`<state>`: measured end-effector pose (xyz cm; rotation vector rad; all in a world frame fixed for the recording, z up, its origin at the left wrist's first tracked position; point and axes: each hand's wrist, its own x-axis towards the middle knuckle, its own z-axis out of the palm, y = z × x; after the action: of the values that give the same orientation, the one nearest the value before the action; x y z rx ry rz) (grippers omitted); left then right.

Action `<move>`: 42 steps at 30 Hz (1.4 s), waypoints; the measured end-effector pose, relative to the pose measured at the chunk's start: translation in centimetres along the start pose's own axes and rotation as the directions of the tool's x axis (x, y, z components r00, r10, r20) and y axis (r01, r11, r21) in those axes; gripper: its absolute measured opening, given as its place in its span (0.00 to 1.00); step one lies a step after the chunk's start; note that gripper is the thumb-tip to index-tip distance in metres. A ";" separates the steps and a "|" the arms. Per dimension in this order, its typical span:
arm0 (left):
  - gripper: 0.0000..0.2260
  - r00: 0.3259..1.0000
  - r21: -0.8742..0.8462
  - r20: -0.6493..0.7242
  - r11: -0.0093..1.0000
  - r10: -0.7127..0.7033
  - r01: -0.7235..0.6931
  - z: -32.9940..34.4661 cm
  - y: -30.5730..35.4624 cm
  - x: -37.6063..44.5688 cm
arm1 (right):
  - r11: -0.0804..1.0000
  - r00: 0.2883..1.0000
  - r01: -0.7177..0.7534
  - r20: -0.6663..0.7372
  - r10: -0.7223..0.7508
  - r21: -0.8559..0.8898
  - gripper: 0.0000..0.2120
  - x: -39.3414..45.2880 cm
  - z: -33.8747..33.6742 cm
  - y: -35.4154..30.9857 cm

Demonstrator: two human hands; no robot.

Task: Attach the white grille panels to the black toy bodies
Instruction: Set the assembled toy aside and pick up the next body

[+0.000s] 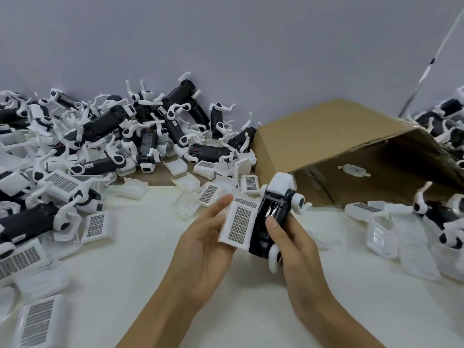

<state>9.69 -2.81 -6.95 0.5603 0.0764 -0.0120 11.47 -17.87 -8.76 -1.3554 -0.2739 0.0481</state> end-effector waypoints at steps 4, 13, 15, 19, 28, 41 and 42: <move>0.21 0.987 0.473 -0.026 0.872 0.161 -0.130 -0.4 -0.2 0.3 | 1.000 0.999 -0.016 0.042 0.017 -0.022 0.16 -0.2 0.0 0.0; 0.22 0.958 0.294 -0.221 0.949 0.182 -0.112 -1.8 0.4 1.2 | 0.999 1.000 -0.016 0.007 0.016 0.030 0.18 0.1 0.0 -0.1; 0.19 0.942 0.435 -0.257 0.896 0.216 -0.087 -2.2 0.6 1.4 | 0.998 1.000 -0.021 -0.017 0.022 0.052 0.17 0.1 -0.1 -0.1; 0.16 0.890 0.998 0.040 0.033 0.455 -0.062 -2.6 -1.1 1.0 | 0.999 0.999 -0.020 -0.030 0.021 0.045 0.18 0.0 0.0 -0.1; 0.20 0.898 0.916 0.193 -0.402 0.395 -0.020 -3.1 -1.7 0.8 | 0.999 0.999 -0.003 -0.037 0.005 0.049 0.17 0.2 0.0 0.1; 0.14 0.894 0.847 0.134 0.418 0.427 -0.327 0.0 -2.6 -1.1 | 0.992 0.987 -0.123 0.108 0.121 0.017 0.20 -0.2 -0.2 0.4; 0.14 0.885 0.844 0.142 0.412 0.444 -0.343 0.0 -2.7 -1.2 | 0.991 0.986 -0.132 0.100 0.131 0.005 0.19 -0.2 -0.2 0.4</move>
<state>8.41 -5.08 -8.28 1.6010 0.0307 0.4875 11.39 -18.03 -9.22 -1.3598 -0.2672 0.2279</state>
